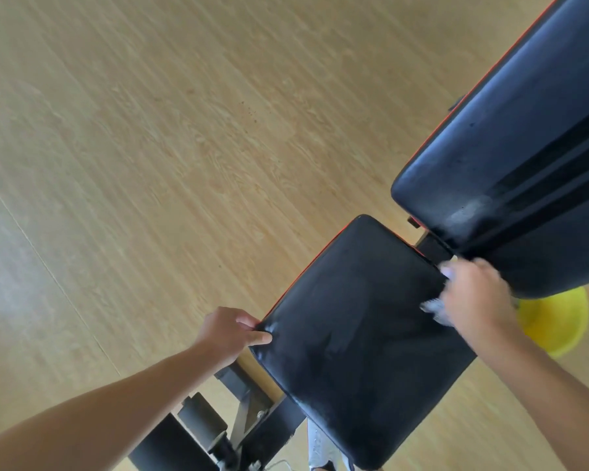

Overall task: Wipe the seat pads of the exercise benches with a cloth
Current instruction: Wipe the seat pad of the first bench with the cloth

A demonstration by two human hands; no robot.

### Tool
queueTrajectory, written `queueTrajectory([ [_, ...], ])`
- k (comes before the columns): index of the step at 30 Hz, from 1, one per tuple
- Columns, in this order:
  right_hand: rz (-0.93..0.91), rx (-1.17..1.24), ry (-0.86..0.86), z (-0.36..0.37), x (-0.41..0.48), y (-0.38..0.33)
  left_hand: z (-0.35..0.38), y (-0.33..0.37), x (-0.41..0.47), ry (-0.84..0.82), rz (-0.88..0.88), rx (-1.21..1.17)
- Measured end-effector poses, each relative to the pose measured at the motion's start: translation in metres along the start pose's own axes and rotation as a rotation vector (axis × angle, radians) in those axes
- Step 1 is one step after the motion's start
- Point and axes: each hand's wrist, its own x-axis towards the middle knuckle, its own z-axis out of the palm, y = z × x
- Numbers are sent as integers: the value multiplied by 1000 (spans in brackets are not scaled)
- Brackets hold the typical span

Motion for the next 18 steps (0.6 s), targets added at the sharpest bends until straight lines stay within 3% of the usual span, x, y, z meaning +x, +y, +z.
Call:
queueTrajectory([
  [4,-167,125,70,-4,19,-70,0,0,0,14,-13,-25],
  [9,-150,83,150,8,-15,16,3,-4,3,2,-12,-57],
  [14,343,316,-3,24,-24,76,3,-4,6,-13,-30,-78],
  [18,502,489,-59,33,-58,67,3,-7,8,26,-30,-113],
])
